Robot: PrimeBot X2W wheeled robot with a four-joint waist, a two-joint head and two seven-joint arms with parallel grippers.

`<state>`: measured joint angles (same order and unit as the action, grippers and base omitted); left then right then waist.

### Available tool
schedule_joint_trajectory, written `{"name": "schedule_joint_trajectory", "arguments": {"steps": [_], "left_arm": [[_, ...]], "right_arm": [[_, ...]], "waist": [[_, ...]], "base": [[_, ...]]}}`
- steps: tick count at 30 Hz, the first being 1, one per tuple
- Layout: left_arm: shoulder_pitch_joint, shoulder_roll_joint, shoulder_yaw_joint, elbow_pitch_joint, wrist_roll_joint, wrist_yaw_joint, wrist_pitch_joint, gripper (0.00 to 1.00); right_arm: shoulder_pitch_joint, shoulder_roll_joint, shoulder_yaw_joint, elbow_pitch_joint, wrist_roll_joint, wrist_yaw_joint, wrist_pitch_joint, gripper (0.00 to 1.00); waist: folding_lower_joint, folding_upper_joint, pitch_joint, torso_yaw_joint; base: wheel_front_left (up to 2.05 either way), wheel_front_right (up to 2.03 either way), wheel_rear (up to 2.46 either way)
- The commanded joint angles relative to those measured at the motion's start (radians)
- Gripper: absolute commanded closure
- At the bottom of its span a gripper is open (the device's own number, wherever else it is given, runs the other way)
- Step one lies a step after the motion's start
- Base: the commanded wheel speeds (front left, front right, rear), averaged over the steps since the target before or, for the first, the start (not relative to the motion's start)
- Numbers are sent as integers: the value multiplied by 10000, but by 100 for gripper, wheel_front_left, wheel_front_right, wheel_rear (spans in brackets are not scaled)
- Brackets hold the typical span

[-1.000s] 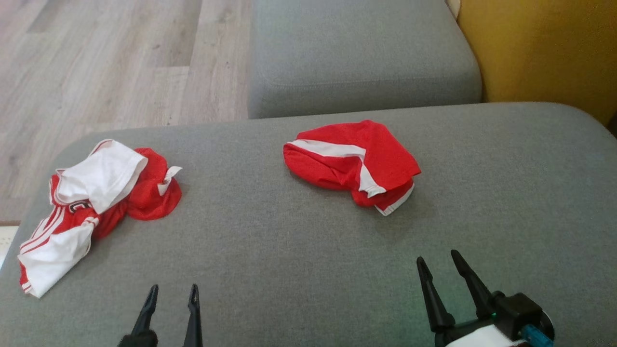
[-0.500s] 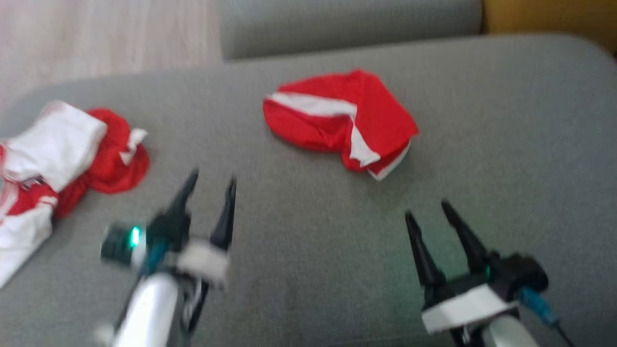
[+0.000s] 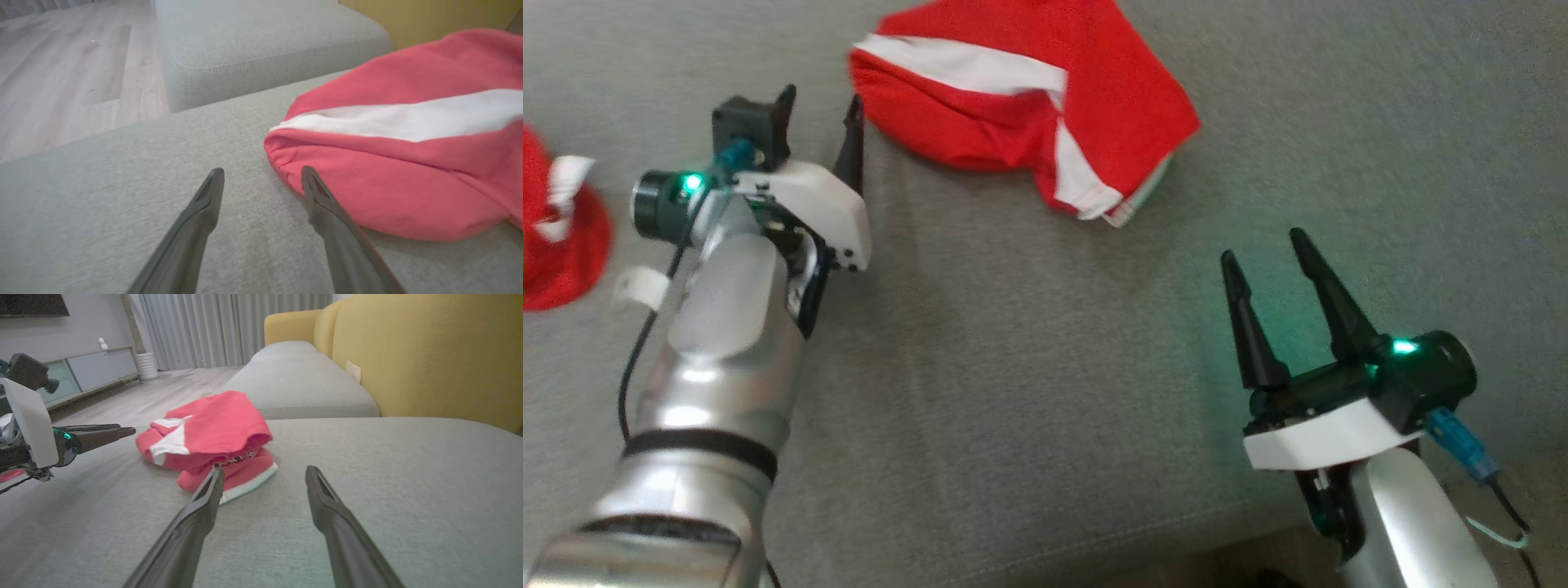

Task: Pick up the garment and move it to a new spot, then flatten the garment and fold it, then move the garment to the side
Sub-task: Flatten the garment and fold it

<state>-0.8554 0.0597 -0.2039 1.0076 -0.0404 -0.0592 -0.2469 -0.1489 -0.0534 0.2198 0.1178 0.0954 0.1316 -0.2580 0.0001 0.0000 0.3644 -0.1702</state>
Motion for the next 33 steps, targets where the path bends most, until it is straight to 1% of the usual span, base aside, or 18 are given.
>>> {"name": "schedule_joint_trajectory", "arguments": {"steps": [1, 6, 7, 8, 9, 10, 12, 15, 17, 18, 24, 26, 30, 32, 33], "left_arm": [[-543, 386, 208, 96, 25, -37, -64, 0], [-1297, 482, 45, 1245, 4, -268, -53, 0], [-1409, 484, -24, 1445, 6, -347, -42, 20], [-1513, 480, -83, 1622, -14, -430, -34, 60], [-1603, 471, -168, 1777, -28, -515, -29, 95], [-1686, 469, -275, 1861, -23, -580, -43, 100], [-1760, 472, -342, 1872, -37, -615, -67, 100], [-1754, 455, -521, 1520, -37, -655, -133, 100], [-1469, 474, -656, 713, 56, -618, -141, 100], [-1207, 500, -725, 249, 123, -528, -143, 100], [1014, 743, -1136, -2616, 525, 214, -146, 100], [1832, 917, -1322, -3560, 762, 572, -147, 100], [3455, 1425, -2302, -5227, 1830, 1358, -147, 100], [4235, 1484, -2814, -5711, 2100, 1555, -148, 100], [4559, 1487, -3061, -5848, 2173, 1586, -148, 100]], "right_arm": [[-162, -1, 136, -383, -44, -9, -38, 0], [-206, 19, 91, -457, -26, -9, -38, 0], [-223, 22, 87, -458, -28, -9, -38, 0], [-247, 24, 82, -459, -31, -9, -38, 0], [-272, 25, 77, -463, -20, -9, -38, 0], [-296, 27, 70, -476, 17, -9, -38, 0], [-313, 27, 43, -503, 49, -9, -38, 0], [-268, 29, -116, -560, 108, -9, -38, 0], [-198, 29, -190, -557, 121, -9, -38, 0], [-156, 30, -205, -539, 129, -9, -38, 0], [113, 30, -261, -368, 218, -9, -38, 0], [194, 31, -193, -322, 238, -9, -38, 0], [332, 31, -170, -239, 270, -9, -38, 0], [414, 31, -205, -200, 262, -9, -38, 0], [466, 31, -229, -183, 252, -9, -38, 0]], "waist": [[-1, 0, 504, -507], [-1, 0, 748, -679], [-1, 0, 775, -694], [-1, 0, 808, -708], [-1, 0, 829, -714], [-1, 0, 843, -706], [-1, 0, 846, -664], [-1, 0, 713, -400], [-1, 0, 516, -155], [-1, 0, 389, -43], [-1, 0, -525, 770], [-1, 0, -789, 952], [-1, 0, -1185, 1181], [-1, 0, -1348, 1275], [-1, 0, -1424, 1322]], "base": [[0, 0, 0], [0, 0, 0], [0, 0, 0], [0, 0, 0], [0, 0, 0], [0, 0, 0], [0, 0, 0], [0, 0, 0], [0, 0, 0], [0, 0, 0], [0, 0, 0], [0, 0, 0], [0, 0, 0], [0, 0, 0], [0, 0, 0]]}}
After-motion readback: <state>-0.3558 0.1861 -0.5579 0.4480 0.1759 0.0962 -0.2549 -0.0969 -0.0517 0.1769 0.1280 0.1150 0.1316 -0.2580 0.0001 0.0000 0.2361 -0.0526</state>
